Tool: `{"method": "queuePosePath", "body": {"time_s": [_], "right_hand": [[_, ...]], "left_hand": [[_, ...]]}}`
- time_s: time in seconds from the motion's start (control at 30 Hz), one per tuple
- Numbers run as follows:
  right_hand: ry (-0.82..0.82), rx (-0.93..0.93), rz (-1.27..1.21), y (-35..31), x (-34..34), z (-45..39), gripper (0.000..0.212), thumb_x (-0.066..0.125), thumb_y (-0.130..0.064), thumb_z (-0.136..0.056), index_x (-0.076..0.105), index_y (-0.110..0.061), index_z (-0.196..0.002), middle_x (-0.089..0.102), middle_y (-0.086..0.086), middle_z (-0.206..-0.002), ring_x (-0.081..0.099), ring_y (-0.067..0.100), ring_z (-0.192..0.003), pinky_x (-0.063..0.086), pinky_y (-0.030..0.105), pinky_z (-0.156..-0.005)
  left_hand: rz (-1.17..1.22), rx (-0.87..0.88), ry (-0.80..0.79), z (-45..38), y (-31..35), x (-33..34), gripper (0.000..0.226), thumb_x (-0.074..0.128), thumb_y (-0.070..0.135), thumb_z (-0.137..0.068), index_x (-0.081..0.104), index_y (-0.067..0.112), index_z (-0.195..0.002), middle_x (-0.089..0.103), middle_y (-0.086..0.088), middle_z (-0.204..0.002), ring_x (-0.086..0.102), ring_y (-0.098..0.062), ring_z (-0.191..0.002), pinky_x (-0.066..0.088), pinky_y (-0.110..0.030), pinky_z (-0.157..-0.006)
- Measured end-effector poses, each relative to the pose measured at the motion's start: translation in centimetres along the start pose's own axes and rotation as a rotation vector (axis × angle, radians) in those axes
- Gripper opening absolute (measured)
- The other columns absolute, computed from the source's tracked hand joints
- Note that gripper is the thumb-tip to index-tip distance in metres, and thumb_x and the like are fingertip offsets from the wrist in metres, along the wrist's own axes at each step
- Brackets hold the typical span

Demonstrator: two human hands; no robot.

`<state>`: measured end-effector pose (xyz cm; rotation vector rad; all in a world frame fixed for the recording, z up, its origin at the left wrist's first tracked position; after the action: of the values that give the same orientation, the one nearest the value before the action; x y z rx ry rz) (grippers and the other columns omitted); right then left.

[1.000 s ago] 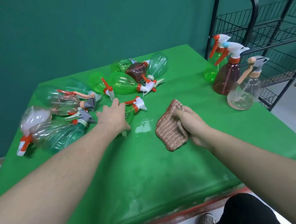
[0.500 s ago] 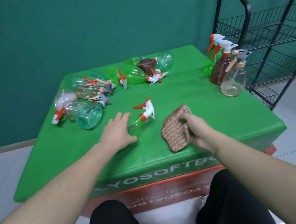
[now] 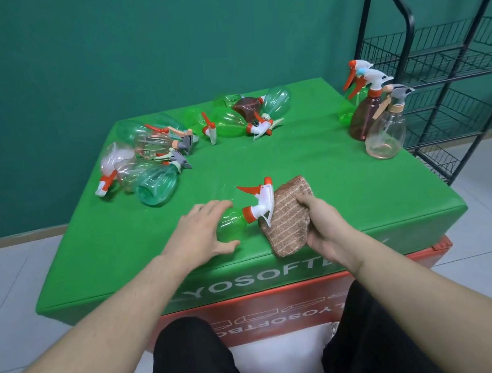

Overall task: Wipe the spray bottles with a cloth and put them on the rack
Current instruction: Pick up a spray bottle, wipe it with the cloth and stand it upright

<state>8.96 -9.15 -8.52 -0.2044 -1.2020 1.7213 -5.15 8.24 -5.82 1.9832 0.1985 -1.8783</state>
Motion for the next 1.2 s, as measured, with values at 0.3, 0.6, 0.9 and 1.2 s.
{"method": "queuePosePath", "body": {"time_s": [0.3,0.6,0.9,1.2], "right_hand": [[-0.083,-0.036,-0.087,0.1,2.1,-0.3,0.030,0.039,-0.019,-0.107,0.063,-0.005,-0.118,0.073,0.019,-0.115,0.068,0.031,-0.111,0.048,0.051,-0.106],[-0.109,0.072,-0.189,0.7,4.0,-1.7,0.039,0.040,-0.031,-0.102,0.063,-0.003,-0.114,0.075,0.017,-0.101,0.072,0.030,-0.096,0.053,0.049,-0.098],[-0.125,0.092,-0.247,0.6,4.8,-2.2,0.046,0.033,-0.030,-0.103,0.062,-0.002,-0.124,0.071,0.023,-0.116,0.067,0.035,-0.109,0.048,0.055,-0.105],[-0.133,0.064,-0.213,-0.5,2.6,-1.7,0.044,0.027,-0.029,-0.107,0.064,-0.006,-0.114,0.076,0.017,-0.104,0.070,0.026,-0.092,0.047,0.052,-0.100]], "left_hand": [[0.057,0.083,0.022,-0.4,-0.6,0.9,0.081,0.076,0.056,-0.083,0.043,0.028,-0.152,0.052,0.006,-0.147,0.046,-0.022,-0.136,0.038,-0.046,-0.116],[0.062,0.086,0.022,-0.6,-0.7,1.1,0.084,0.078,0.057,-0.080,0.042,0.030,-0.152,0.052,0.008,-0.145,0.046,-0.019,-0.133,0.038,-0.046,-0.117],[0.066,0.038,0.022,-1.0,-1.2,1.4,0.088,0.082,0.053,-0.076,0.043,0.031,-0.151,0.051,0.009,-0.142,0.049,-0.022,-0.127,0.041,-0.045,-0.112],[0.072,0.016,0.006,-1.9,-1.3,1.2,0.090,0.081,0.053,-0.078,0.040,0.030,-0.154,0.051,0.008,-0.144,0.050,-0.021,-0.125,0.041,-0.038,-0.110]]}}
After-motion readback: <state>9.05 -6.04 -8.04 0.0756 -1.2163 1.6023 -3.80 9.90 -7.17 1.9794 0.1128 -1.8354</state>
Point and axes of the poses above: each hand's wrist, its own z-axis away from the middle knuckle, its own x-axis out of the palm, y = z × x, the point moved 5 cm from there along -z, towards the middle knuckle
